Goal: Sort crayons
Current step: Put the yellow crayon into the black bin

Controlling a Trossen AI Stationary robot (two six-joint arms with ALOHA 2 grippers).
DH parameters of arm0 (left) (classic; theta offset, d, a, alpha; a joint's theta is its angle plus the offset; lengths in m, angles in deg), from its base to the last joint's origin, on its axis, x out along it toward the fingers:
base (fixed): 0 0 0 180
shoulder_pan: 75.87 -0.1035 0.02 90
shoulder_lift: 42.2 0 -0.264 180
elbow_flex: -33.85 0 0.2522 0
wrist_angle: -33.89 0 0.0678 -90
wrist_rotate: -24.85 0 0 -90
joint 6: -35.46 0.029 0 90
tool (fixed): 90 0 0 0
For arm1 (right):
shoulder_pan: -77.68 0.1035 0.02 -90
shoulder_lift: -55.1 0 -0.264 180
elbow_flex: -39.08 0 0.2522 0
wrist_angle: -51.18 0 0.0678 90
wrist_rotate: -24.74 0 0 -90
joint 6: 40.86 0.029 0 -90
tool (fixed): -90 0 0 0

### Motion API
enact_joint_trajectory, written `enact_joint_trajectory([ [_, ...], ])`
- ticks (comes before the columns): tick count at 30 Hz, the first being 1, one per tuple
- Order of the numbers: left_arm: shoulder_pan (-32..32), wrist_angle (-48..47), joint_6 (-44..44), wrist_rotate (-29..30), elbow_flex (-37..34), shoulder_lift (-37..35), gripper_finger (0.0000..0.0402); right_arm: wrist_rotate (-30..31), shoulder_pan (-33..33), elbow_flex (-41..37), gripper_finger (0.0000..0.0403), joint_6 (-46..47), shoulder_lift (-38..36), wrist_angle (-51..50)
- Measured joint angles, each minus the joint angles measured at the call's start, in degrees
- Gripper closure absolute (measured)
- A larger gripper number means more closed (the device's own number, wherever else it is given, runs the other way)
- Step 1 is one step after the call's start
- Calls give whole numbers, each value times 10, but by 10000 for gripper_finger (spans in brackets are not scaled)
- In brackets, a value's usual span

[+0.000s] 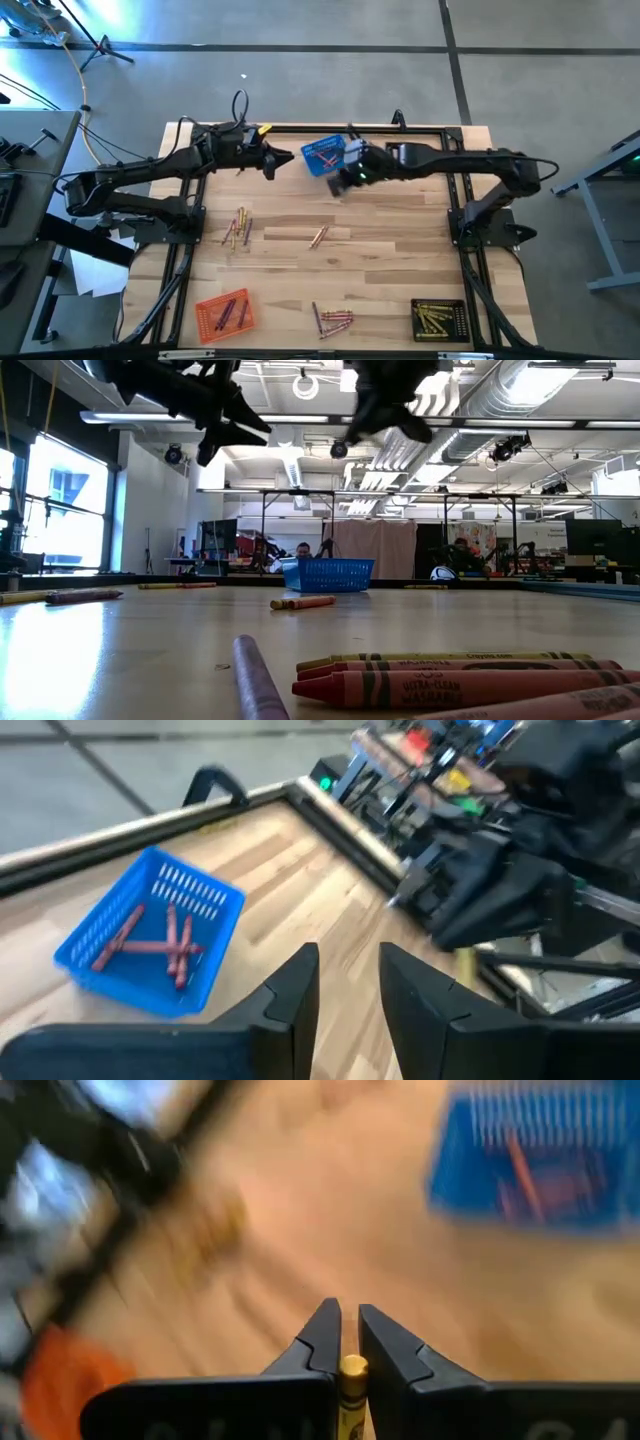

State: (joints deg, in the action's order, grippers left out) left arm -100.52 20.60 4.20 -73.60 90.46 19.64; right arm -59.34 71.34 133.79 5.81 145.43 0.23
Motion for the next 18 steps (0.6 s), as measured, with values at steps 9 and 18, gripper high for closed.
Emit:
enact_joint_trajectory([
  [9,-6,-60,19,-24,0,0,315,-151,138,0,394,107,-35,-307],
  [18,-6,-66,43,-26,0,0,316,-201,390,-25,389,115,-33,-303],
])
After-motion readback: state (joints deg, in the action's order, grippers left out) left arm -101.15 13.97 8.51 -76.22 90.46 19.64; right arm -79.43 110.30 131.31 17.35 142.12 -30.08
